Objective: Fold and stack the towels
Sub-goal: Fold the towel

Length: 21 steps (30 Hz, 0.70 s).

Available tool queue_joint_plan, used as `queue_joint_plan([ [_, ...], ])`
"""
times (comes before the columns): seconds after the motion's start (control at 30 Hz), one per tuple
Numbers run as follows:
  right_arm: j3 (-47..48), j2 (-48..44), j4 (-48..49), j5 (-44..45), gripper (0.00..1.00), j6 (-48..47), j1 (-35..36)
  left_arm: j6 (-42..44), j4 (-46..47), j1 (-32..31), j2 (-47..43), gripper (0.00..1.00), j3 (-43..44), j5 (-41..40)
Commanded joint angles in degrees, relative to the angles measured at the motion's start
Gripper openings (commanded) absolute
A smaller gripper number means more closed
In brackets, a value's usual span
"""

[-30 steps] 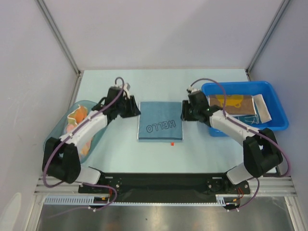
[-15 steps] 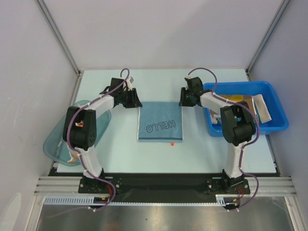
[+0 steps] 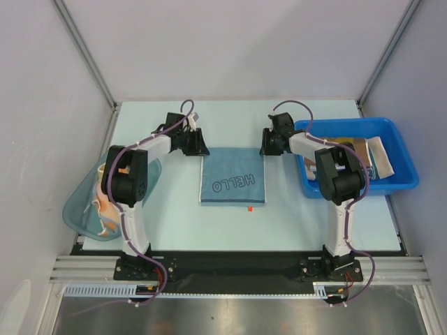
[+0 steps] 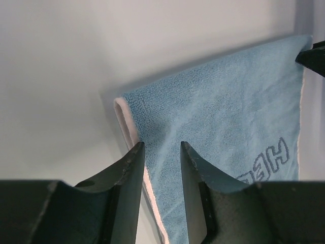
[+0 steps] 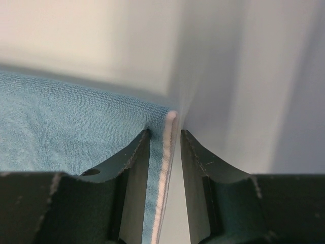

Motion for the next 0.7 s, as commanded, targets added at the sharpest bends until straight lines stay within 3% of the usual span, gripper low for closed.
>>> queue_joint_plan([
  [0.0,2.14,0.73,2.14,-1.27,0.36,-0.25,-0.48,2.78,0.39,0.21,0.07,0.41,2.62,-0.86],
  [0.33,1.79,0.73,3.02,-2.77,0.25,-0.16,-0.57,3.66,-0.5,0.3,0.51,0.41,2.79,-4.03],
  [0.67,1.79,0.38,3.19,-3.38,0.25,0.27,-0.66,3.4,1.17,0.21,2.44,0.38,3.06,-0.16],
])
